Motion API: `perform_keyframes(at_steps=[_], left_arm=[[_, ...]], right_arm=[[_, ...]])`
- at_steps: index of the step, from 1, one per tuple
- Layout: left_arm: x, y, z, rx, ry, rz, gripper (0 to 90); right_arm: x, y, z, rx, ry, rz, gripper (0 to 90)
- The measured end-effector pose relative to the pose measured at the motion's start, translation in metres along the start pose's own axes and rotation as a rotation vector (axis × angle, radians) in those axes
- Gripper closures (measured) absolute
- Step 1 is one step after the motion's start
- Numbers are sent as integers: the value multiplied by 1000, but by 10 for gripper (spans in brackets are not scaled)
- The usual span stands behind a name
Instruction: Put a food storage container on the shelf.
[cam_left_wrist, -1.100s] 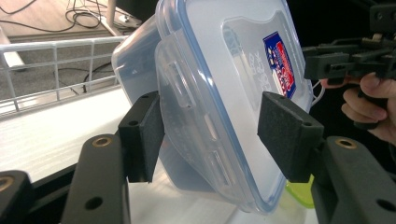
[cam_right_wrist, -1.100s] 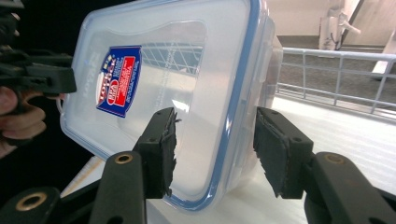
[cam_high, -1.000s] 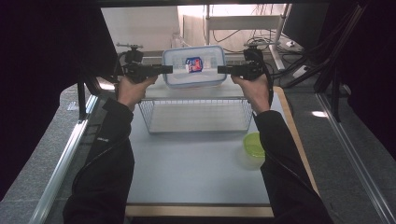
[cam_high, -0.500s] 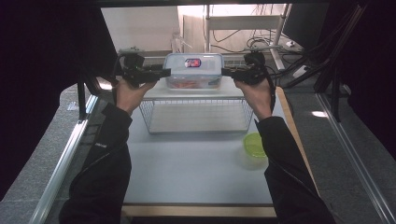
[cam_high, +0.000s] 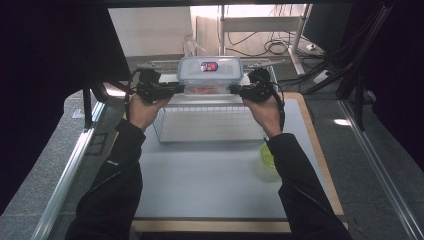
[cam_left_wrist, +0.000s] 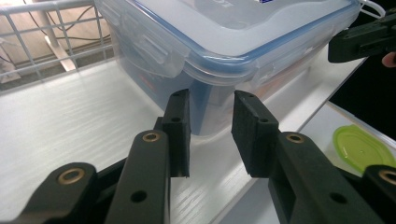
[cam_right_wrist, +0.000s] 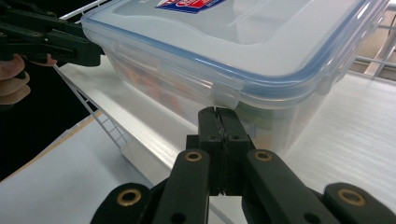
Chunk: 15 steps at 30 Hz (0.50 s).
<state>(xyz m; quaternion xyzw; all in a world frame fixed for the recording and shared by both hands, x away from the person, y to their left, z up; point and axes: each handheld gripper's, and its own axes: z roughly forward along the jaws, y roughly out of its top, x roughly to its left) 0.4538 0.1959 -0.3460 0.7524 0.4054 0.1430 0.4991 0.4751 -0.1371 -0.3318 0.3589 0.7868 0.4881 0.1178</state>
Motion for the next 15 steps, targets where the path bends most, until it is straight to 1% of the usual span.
perform_keyframes(at_steps=[1, 2, 3, 4, 5, 7, 8, 9, 10, 11, 12, 13, 14, 15], left_arm=[[-1, -2, -1, -8, 8, -1, 672], [-3, -4, -3, -18, 5, 0, 630], [-4, -6, -4, -23, -2, 1, 630], [-7, -9, -6, -27, -2, 2, 605], [-10, -12, -7, -35, -4, 16, 576], [-17, -18, -9, -38, -18, 36, 491], [-21, -21, -10, -43, -16, 48, 455], [-24, -24, -11, -44, -20, 70, 417], [-28, -28, -12, -41, -28, 84, 345], [-32, -31, -14, -43, -30, 95, 345], [-35, -34, -15, -49, -36, 106, 297], [-42, -41, -18, -42, -50, 123, 270], [-42, -41, -18, -42, -50, 123, 252], [-46, -45, -19, -44, -48, 133, 252]], right_arm=[[1, -1, -1, 2, -1, -5, 890], [3, -2, -5, 0, 0, -17, 852], [3, -2, -5, 0, 0, -17, 852], [4, -3, -7, 1, 7, -16, 819], [5, -5, -10, -1, 12, -14, 777], [7, -9, -15, -12, 13, -34, 689], [9, -12, -18, -13, 11, -44, 643], [11, -15, -20, -15, 7, -55, 594], [15, -22, -25, -11, 11, -73, 518], [15, -22, -25, -11, 11, -73, 518], [19, -29, -29, -2, 11, -92, 446], [22, -33, -30, 4, 7, -107, 417], [22, -33, -30, 4, 7, -107, 417], [24, -37, -32, 5, 0, -119, 390]])
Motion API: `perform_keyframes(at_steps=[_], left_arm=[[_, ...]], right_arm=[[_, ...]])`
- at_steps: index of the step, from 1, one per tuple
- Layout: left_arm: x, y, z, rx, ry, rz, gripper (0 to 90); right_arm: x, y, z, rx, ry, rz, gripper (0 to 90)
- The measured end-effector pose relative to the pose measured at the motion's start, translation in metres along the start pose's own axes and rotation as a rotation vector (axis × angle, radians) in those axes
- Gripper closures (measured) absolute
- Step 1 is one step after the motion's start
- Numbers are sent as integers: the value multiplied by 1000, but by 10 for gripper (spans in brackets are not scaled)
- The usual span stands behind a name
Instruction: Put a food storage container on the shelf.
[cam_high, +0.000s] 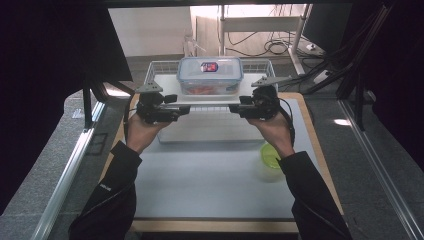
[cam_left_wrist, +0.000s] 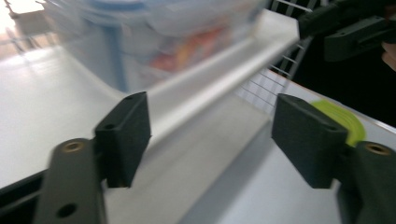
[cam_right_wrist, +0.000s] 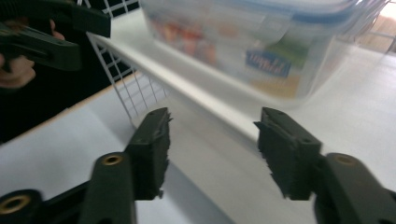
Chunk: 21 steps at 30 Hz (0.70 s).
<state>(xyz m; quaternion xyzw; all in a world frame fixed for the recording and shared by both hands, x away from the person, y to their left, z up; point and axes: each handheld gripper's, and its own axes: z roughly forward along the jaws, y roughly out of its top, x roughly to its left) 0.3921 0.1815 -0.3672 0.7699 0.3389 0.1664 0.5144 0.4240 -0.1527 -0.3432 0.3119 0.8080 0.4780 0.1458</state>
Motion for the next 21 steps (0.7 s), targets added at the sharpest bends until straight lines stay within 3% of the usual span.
perform_keyframes(at_steps=[5, 13, 21], left_arm=[[-16, -18, -7, 23, -21, 26, 172], [-33, -53, -20, 37, -32, 31, 102], [-50, -82, -30, 22, -29, 44, 55]], right_arm=[[11, -18, -7, -6, -4, -22, 267], [21, -50, -14, -3, 17, -43, 157], [23, -81, -25, -8, 20, -22, 83]])
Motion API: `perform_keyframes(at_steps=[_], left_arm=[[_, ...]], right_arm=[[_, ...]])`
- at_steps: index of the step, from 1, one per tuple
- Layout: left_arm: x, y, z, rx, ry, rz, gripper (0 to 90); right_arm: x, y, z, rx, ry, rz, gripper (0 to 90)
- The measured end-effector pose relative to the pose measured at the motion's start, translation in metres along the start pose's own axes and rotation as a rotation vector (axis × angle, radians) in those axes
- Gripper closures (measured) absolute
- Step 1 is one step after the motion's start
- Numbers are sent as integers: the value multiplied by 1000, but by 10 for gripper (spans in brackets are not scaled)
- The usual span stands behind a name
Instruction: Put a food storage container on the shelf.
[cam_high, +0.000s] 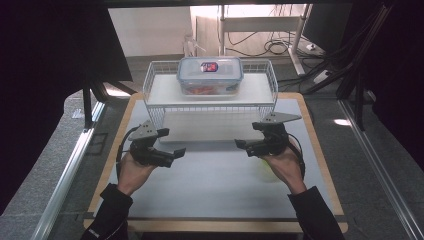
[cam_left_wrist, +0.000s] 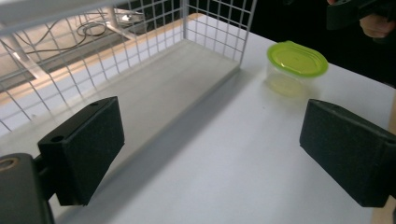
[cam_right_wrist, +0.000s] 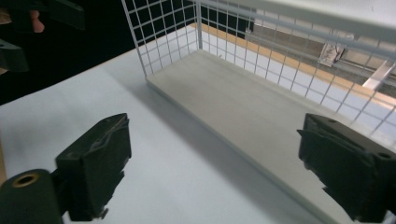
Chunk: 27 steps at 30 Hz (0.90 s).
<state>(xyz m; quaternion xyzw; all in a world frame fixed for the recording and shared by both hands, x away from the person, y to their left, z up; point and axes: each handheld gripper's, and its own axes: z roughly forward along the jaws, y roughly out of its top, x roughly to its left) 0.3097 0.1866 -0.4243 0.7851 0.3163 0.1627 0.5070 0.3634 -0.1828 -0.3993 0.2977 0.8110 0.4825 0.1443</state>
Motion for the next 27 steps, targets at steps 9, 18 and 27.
perform_keyframes(at_steps=[9, 18, 27], left_arm=[[-22, -26, 0, 45, 2, 71, 22], [-25, -64, 4, 80, -17, 34, 7], [-37, -89, 5, 160, 23, 51, 6]], right_arm=[[2, -28, -14, 23, -15, 31, 72], [16, -62, -24, 5, -51, 0, 74], [21, -90, -24, 61, -42, 16, 73]])
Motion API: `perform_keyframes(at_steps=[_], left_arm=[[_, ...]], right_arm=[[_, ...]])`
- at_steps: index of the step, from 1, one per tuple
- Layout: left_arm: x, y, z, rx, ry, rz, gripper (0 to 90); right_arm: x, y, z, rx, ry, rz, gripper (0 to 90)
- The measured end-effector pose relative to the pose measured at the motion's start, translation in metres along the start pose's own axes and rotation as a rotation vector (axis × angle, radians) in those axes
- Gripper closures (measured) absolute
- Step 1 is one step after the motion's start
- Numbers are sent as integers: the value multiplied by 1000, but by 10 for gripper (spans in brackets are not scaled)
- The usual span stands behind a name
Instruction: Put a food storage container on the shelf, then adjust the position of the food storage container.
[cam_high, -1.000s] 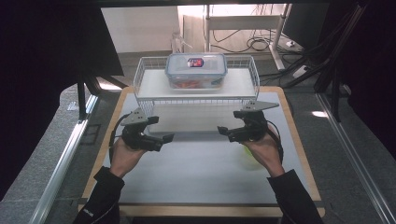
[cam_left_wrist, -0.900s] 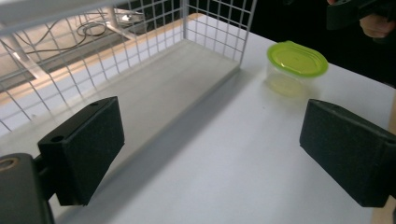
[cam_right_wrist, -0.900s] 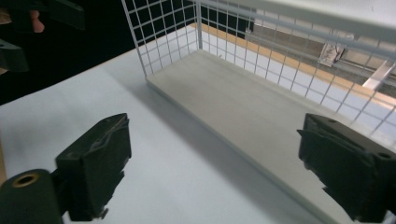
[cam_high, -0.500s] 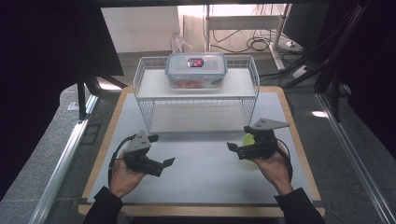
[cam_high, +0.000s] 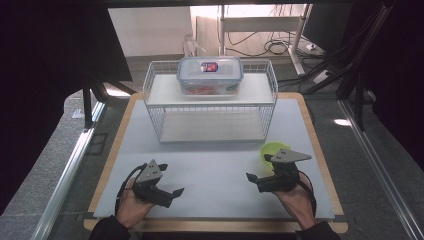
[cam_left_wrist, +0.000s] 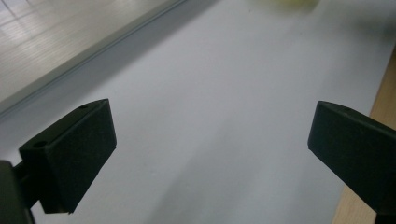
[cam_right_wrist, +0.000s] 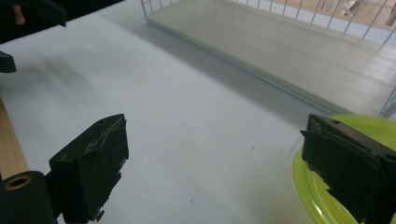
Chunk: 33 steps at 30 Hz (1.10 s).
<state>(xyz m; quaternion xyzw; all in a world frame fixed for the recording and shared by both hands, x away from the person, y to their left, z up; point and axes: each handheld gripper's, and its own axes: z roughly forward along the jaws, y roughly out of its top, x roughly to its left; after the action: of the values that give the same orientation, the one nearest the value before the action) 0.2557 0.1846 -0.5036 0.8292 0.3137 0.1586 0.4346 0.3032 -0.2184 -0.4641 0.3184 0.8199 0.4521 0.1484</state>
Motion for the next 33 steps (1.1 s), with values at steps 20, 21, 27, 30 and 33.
perform_keyframes(at_steps=[20, 21, 27, 30, 33], left_arm=[[-1, -3, 1, 23, 51, -21, 47], [0, -3, 1, 17, 49, -24, 51], [0, -3, -1, -4, 49, -27, 56], [1, -4, 0, 6, 51, -29, 56], [1, -5, 2, 18, 47, -24, 65]], right_arm=[[-58, 0, -29, 60, -205, 137, 736], [-63, -1, -31, 61, -219, 143, 774], [-88, -6, -36, 57, -329, 193, 900], [-100, -9, -33, 78, -376, 202, 900], [-111, -16, -25, 113, -395, 225, 900]])
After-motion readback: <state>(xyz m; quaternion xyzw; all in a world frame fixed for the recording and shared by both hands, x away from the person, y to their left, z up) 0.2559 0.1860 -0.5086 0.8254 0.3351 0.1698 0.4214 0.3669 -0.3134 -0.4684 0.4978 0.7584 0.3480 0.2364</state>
